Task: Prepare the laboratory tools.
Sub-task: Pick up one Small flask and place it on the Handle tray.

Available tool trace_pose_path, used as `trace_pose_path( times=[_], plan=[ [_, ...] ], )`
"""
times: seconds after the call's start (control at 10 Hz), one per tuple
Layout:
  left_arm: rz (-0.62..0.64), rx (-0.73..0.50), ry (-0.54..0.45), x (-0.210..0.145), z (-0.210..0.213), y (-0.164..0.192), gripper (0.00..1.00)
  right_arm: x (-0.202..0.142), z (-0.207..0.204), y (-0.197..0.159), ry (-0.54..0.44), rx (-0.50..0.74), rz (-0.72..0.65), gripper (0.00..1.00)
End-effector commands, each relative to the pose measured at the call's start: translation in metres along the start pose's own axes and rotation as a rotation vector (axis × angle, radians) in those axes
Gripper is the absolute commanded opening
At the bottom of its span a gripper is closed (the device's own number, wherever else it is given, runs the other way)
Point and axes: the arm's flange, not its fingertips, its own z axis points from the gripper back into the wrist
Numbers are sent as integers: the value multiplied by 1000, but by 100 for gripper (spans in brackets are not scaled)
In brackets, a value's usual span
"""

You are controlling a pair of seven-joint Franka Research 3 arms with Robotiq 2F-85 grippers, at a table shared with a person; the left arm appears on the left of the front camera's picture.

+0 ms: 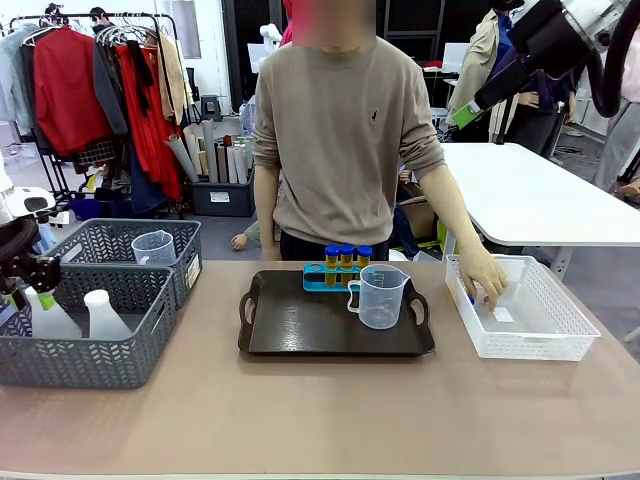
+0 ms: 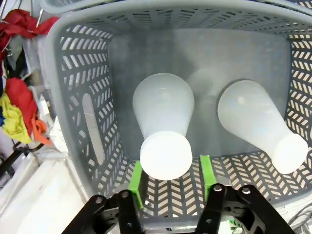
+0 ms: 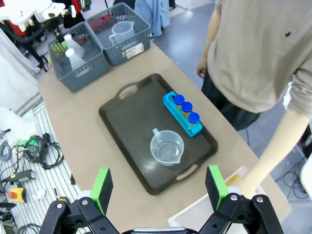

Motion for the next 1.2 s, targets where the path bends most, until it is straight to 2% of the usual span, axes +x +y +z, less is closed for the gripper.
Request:
trace_pose_path(
  times=[0.0, 0.7, 1.1],
  plan=[
    [-20, 6, -14, -3, -2, 2, 0, 1, 2, 0, -4, 8, 3, 100],
    [-18, -33, -5, -1, -2, 2, 0, 1, 2, 0, -4, 8, 3, 100],
    [-23, -56, -7, 4, 0, 2, 77, 1, 2, 0, -4, 8, 3, 100]
  ],
)
